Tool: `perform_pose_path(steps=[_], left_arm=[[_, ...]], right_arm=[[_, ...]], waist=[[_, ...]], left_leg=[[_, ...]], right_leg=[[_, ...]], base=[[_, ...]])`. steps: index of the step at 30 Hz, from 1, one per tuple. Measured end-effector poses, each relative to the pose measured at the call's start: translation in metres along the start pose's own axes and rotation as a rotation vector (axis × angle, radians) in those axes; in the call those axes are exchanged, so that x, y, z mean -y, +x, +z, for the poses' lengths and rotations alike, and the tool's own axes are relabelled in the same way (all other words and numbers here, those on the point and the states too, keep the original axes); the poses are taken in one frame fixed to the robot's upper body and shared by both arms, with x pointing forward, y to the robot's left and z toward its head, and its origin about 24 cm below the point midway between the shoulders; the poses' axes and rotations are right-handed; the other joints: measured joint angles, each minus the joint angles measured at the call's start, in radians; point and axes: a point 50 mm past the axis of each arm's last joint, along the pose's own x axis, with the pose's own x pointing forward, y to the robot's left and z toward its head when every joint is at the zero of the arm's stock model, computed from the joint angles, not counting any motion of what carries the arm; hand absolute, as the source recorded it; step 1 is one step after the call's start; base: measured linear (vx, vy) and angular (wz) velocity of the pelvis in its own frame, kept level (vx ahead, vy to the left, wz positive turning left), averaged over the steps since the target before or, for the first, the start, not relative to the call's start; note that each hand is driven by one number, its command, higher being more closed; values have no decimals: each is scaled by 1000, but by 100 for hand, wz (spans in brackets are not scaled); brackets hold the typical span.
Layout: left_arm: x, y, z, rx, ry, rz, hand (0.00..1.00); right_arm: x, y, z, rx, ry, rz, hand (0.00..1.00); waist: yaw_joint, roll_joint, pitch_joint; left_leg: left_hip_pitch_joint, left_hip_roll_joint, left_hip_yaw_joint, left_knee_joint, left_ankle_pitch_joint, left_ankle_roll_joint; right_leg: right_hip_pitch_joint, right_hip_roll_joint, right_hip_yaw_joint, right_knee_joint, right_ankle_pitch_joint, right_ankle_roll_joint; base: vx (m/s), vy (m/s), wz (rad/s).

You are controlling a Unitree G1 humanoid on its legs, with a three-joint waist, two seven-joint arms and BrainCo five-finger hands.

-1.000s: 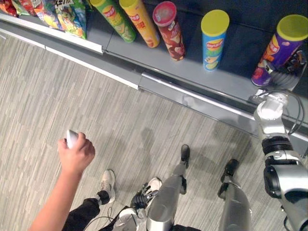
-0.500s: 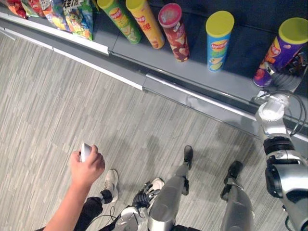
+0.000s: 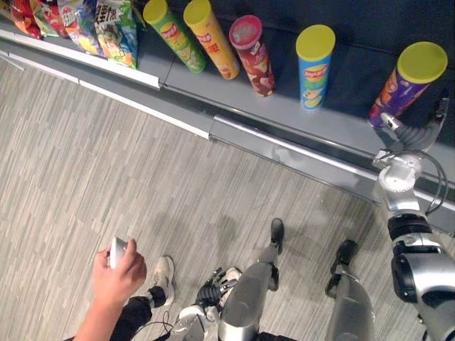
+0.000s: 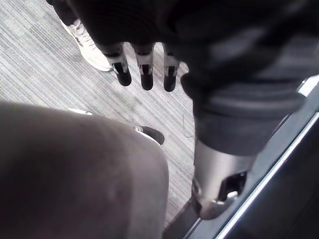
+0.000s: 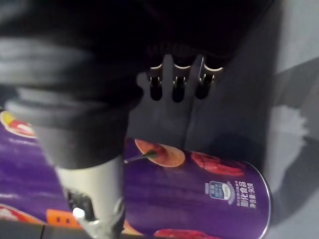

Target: Put the gum and the chips on the shelf.

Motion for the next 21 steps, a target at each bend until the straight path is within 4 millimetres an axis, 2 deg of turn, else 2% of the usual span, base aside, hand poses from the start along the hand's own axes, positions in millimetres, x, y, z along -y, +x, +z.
perform_pose_path(steps=[3,9,12,15,21], left_arm=[[-1,-1,-1,-3,-1,4,0],[0,0,0,7,-20,3,0],[-4,-2,-2,12,-55,22,0],[-7,-3,-2,10,-80,35,0],[-17,-7,-3,22,-124,59,0]], right_arm=[[-3,-6,-4,-21,9,7,0],[-8,-27,-21,-84,14,28,0],[-14,-48,-28,-120,49,51,0],[-12,-68,-41,-177,41,65,0],[-14,-113,-55,-271,66,104,0]], waist=[[-14,0,0],[-23,-3,2],[-45,-16,11],[-56,-30,21],[-90,-74,32]], left_leg=[[7,2,1,0,0,0],[57,12,22,0,-9,-6],[86,21,25,0,-18,-17],[116,27,29,0,-25,-26],[177,35,46,0,-42,-28]], right_leg=[[15,3,-2,-15,5,6],[71,19,10,-47,18,6],[104,30,11,-63,18,7],[138,36,10,-70,17,7],[203,47,15,-95,17,7]], base=[[12,-6,-1],[53,-21,-10],[51,-32,-5],[62,-25,-5],[54,-15,-7]])
